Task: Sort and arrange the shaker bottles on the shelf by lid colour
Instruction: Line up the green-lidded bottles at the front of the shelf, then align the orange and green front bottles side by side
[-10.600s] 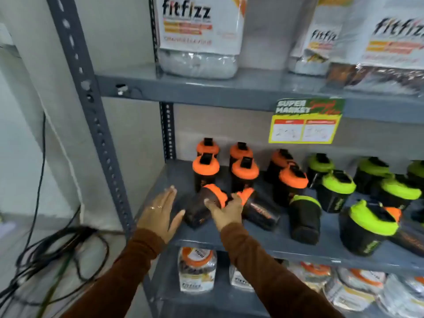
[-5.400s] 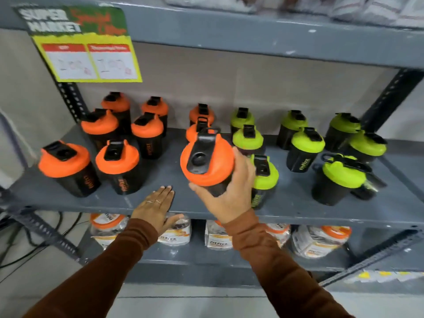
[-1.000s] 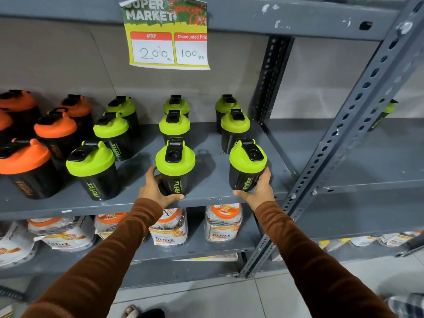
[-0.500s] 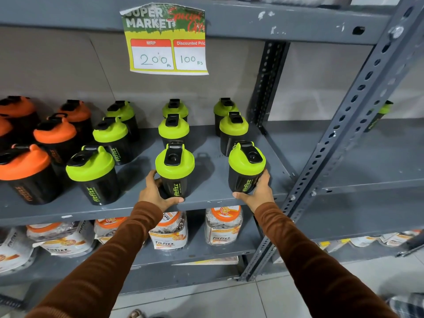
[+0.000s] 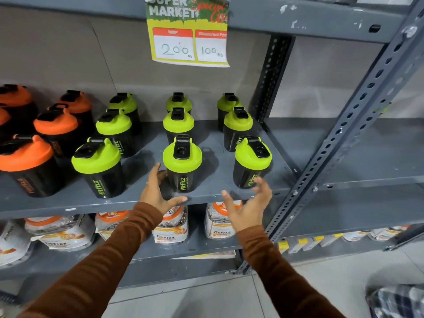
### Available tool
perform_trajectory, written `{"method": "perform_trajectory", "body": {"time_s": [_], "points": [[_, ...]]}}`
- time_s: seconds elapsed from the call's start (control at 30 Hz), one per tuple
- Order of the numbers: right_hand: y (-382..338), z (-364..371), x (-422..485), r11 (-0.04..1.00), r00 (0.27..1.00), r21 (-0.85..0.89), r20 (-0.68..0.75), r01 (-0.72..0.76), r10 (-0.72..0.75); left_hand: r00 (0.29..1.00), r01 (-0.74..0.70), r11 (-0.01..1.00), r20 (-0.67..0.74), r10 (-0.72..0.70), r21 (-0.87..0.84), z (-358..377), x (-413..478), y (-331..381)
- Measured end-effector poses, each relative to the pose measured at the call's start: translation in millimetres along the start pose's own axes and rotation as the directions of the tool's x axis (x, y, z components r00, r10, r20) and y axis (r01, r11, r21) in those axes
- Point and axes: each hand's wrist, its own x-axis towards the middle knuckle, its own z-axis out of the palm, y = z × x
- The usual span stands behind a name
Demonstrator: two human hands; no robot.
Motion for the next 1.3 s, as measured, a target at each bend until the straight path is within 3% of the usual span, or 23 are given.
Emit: {"method": "perform_trajectory", "body": {"time_s": [0.07,0.2,0.3,0.47,0.53,0.67,0.83,1.03,1.3], "points": [[-17,16,-18,0.986,0.985,0.014,0.048,0.167,-0.167,0.998,-0.027,0.999,-0.062,0.029,0.036,-10,-15,-12],[-63,64,-44,0.942,0.866,0.070,0.374,0.329,-0.331,0.959,-0.071,0.989,-0.263,0.102,0.126,-47,-40,-41],[-93,112,-60,0.977,0.805,0.050,0.558,0.209,-0.201,0.909,-0.061,0.987,-0.401,0.115,0.146,-88,-48,-63],[-116,186,-81,0.996,0.867,0.013,0.493,-0.093,0.074,0.787,-0.012,0.983,-0.604,0.123,0.184,-179,-42,-102],[-122,208,-87,0.982,0.861,0.019,0.484,-0.187,0.155,0.780,0.041,0.981,-0.620,0.088,0.191,-212,-30,-115],[-133,236,-94,0.960,0.858,-0.010,0.445,-0.281,0.256,0.897,0.187,0.982,-0.414,-0.155,0.036,-249,-8,-121],[-138,247,-98,0.943,0.886,-0.114,0.323,-0.313,0.333,0.976,0.168,0.983,-0.126,-0.176,-0.072,-262,14,-134],[-139,248,-101,0.927,0.900,-0.197,0.241,-0.320,0.363,0.970,0.231,0.972,-0.065,-0.233,-0.030,-265,5,-141],[-137,242,-103,0.932,0.891,-0.152,0.277,-0.330,0.360,0.977,0.214,0.976,-0.021,-0.213,0.036,-269,-6,-130]]}}
